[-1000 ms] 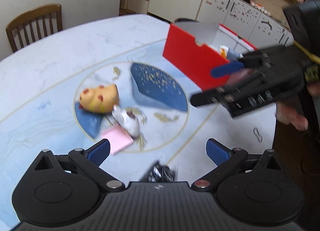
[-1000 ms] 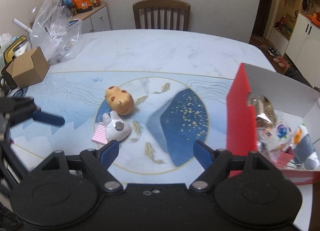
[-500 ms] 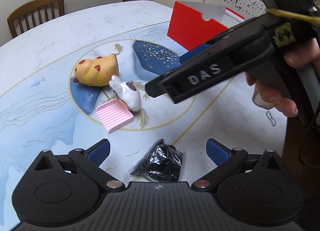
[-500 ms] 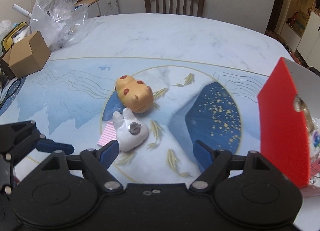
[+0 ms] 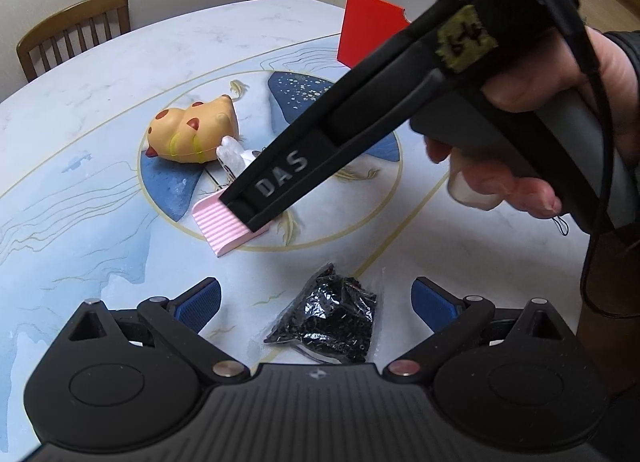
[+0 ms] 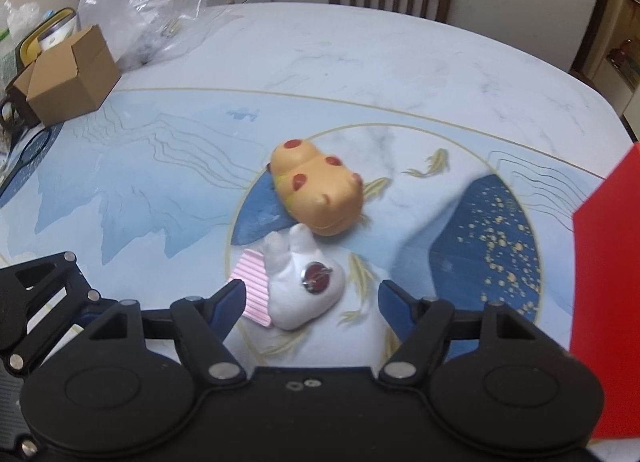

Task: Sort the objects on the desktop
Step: 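Close left gripper on black bag while right gripper grasps white toy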

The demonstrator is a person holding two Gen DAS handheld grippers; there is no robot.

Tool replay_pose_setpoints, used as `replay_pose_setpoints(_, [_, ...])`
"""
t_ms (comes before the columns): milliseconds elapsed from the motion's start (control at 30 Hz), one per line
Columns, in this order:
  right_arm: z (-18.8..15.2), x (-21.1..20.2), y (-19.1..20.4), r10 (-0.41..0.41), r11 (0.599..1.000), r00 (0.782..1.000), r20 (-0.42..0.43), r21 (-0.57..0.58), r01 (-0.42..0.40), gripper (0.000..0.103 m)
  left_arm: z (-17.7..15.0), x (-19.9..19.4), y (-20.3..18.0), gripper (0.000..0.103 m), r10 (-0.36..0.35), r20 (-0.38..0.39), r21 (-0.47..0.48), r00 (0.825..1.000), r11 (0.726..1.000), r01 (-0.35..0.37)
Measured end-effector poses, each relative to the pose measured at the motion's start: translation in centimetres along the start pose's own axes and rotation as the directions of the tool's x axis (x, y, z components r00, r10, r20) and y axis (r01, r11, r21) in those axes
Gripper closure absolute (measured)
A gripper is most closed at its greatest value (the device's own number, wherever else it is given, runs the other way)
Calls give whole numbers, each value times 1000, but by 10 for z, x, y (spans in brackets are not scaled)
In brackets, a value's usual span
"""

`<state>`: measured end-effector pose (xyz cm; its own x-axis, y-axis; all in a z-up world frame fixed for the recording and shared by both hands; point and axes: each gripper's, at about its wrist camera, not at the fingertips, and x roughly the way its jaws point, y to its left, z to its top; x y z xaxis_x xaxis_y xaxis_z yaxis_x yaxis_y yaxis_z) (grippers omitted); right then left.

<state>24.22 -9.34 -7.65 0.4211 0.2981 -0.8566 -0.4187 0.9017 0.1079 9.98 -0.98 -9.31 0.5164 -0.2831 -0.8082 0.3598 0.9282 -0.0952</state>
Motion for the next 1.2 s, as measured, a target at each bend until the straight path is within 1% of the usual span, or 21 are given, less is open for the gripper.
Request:
replay_pose_setpoints(67, [1, 4, 2, -1, 1000, 1000, -9, -9, 1, 32, -1, 0, 0, 2, 0, 0, 1, 1000, 1000, 0])
replay_pose_setpoints(133, [1, 7, 3, -2, 1000, 1000, -14, -13, 2, 34, -2, 1, -1, 6, -6, -4, 3, 1000, 1000, 6])
replay_pose_setpoints(300, [2, 10, 2, 1, 1000, 1000, -21, -7, -1, 45, -4, 3, -1, 11, -5, -11, 15, 1000, 1000, 6])
replay_pose_setpoints(400, [2, 11, 2, 1, 1000, 1000, -24, -5, -1, 50, -5, 4, -2, 12, 0, -18, 23, 1000, 1000, 0])
replay_pose_setpoints(467, [2, 12, 2, 1, 1000, 1000, -27, -3, -1, 53, -6, 4, -3, 17, -4, -22, 27, 1000, 1000, 4])
replay_pose_setpoints(600, [1, 14, 1, 4, 1000, 999, -33, 1, -4, 61, -8, 6, -6, 27, -10, -35, 37, 999, 999, 11])
replay_pose_setpoints(733, [1, 14, 0, 6, 1000, 1000, -31, 5, -6, 63, -9, 8, -6, 40, -8, -51, 31, 999, 999, 10])
replay_pose_setpoints(767, [1, 14, 0, 4, 1000, 1000, -29, 4, -4, 64, -10, 9, -5, 41, -6, -53, 29, 999, 1000, 8])
replay_pose_setpoints(833, [0, 13, 0, 2, 1000, 1000, -24, 5, -2, 65, -10, 9, -5, 50, -7, -51, 27, 999, 1000, 8])
replay_pose_setpoints(933, [0, 10, -1, -4, 1000, 1000, -18, 0, 3, 66, -9, 9, -4, 58, -9, -49, 21, 999, 1000, 10])
replay_pose_setpoints(1033, [-1, 7, -1, -13, 1000, 1000, -15, -10, 12, 66, -8, 9, -3, 63, -12, -49, 11, 999, 1000, 13])
replay_pose_setpoints(1200, [-4, -2, -6, -20, 1000, 1000, -9, -6, 20, 66, -3, 9, -3, 67, -10, -45, 1, 999, 1000, 10])
